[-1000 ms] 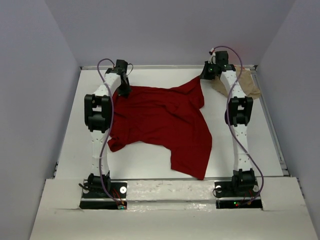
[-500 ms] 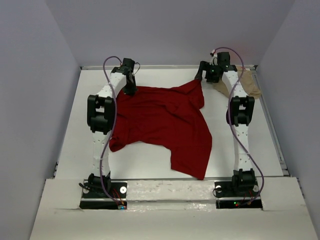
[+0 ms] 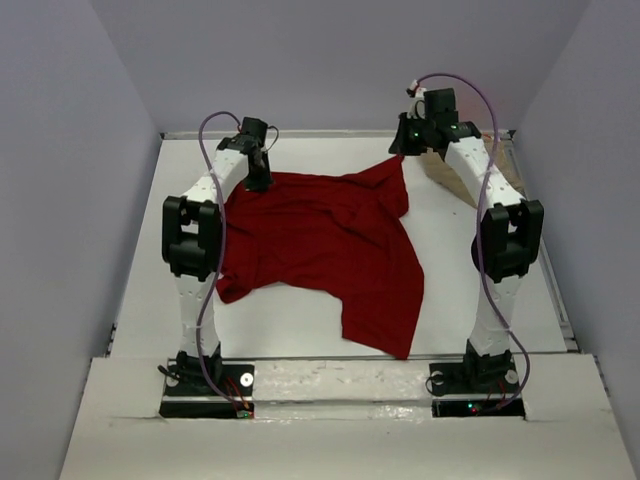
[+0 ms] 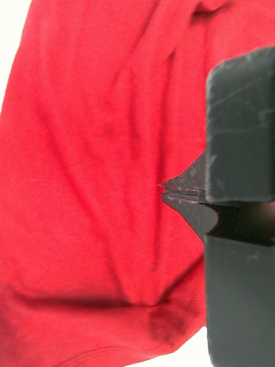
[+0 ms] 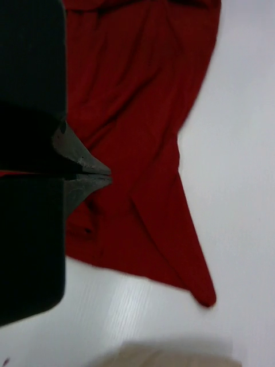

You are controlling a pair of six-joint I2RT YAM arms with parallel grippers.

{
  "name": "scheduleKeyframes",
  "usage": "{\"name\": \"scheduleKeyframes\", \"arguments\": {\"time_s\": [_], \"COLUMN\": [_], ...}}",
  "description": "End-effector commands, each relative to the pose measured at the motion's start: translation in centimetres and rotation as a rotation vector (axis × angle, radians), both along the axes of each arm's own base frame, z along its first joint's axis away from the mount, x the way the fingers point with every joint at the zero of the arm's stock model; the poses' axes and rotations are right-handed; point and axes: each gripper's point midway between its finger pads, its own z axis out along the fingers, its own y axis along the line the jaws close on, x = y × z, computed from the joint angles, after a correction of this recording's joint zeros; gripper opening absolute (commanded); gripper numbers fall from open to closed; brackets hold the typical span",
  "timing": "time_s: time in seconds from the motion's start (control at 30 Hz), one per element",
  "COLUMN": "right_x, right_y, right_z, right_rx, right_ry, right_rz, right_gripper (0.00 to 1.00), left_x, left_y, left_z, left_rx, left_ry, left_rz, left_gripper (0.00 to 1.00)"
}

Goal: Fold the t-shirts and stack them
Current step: Flatten the tshirt out

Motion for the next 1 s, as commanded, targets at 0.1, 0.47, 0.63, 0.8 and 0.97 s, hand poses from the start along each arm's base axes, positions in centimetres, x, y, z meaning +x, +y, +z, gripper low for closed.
{"name": "scheduleKeyframes", "arguments": {"time_s": [0.1, 0.47, 0.63, 0.8, 0.97], "right_x": [-7.2, -5.5, -3.3, -1.3, -0.7], "right_y": [5.8, 6.3, 6.7, 6.3, 5.0], "right_z": [-5.0, -6.1, -7.8, -9.2, -10.8], "right_rx": [0.108, 0.108, 0.118, 0.108, 0.095], "right_ry": [0.134, 0.132, 0.164, 0.165, 0.193], "right_rz": [0.154, 0.163, 0.177, 0.152, 0.115], "right_gripper": [0.0, 0.0, 0.0, 0.0, 0.0], "left_x": [-2.2, 0.0, 1.2, 1.1, 0.8], "left_y": [-0.5, 0.2, 1.4, 1.7, 1.8], "left_z": [0.9, -0.4, -1.3, -2.4, -3.3], "left_rx": [-0.03, -0.067, -0.089, -0.087, -0.087], "left_ry": [0.0, 0.042, 0.056, 0.075, 0.094], "left_rz": [-0.028, -0.017, 0.011, 0.016, 0.016], "left_gripper": [0.0, 0.0, 0.0, 0.0, 0.0]}}
